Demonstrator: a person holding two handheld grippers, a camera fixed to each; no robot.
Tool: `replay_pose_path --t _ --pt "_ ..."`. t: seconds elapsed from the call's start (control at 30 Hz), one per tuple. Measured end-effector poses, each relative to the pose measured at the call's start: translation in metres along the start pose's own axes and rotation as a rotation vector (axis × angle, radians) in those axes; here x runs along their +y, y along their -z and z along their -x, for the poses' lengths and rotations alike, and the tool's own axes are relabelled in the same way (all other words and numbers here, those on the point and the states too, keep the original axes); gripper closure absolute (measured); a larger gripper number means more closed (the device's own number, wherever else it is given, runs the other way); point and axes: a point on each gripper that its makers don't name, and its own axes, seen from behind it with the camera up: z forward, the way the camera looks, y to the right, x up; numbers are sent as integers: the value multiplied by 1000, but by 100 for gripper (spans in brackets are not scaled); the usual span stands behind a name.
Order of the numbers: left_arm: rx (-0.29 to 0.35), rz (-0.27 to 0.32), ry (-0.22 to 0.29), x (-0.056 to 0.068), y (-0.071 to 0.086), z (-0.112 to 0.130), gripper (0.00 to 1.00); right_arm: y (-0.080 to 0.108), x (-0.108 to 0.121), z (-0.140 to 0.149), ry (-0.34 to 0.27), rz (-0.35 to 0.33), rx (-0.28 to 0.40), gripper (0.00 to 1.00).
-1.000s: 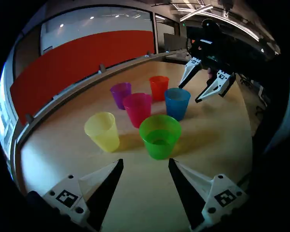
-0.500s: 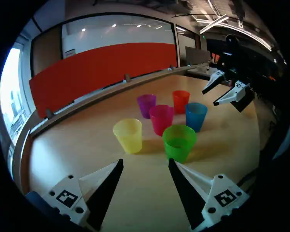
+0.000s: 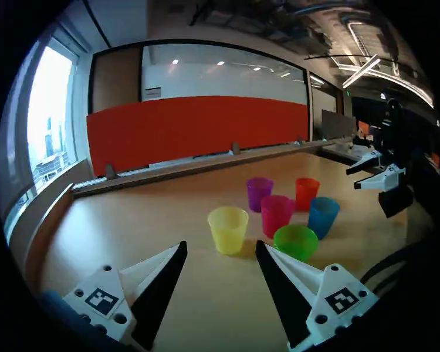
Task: Pour water
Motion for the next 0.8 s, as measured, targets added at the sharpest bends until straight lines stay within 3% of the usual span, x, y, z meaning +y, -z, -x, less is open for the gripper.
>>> replay_pose_path --t 0.37,0.6,0.8 --pt "178 -185 128 -26 20 -39 14 16 48 -51 -53 227 188 0" --pt "232 -239 132 -31 21 -49 14 36 85 -85 -65 390 329 0" --pt "289 -288 123 -35 21 -56 14 45 106 -85 -68 484 386 0"
